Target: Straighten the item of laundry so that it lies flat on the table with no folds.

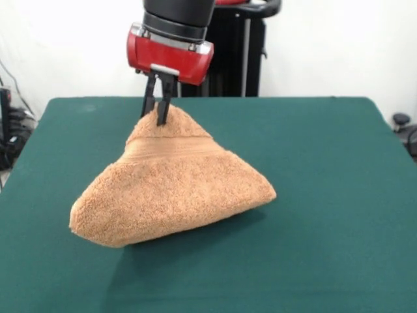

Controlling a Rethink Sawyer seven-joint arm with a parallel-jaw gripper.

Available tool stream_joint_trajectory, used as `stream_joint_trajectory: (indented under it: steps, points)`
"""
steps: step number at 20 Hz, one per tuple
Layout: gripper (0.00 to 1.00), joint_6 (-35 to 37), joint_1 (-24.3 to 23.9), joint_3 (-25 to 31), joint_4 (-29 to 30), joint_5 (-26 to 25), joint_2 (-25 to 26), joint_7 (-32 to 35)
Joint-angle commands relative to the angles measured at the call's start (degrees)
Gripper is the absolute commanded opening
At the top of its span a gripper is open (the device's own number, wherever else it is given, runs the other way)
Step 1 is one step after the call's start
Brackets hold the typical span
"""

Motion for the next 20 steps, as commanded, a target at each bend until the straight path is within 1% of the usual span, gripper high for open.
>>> stream_joint_trajectory:
  steps: [1,7,10,13,16,20]
  points:
    - [0.0,9.1,0.5,0.6,5.5,2.3,-0.9,12.0]
    - [0.0,21.2,5.0,-4.1,3.3,1.6,-6.8,13.6]
    - [0.0,24.1,6.5,-5.6,2.7,1.1,-8.0,14.3]
    - [0.0,24.6,6.7,-6.2,4.2,0.9,-9.9,13.7]
    - [0.0,24.0,5.8,-6.5,6.7,0.6,-11.9,12.0]
    - [0.0,18.1,2.8,-5.2,12.1,0.1,-13.3,8.8]
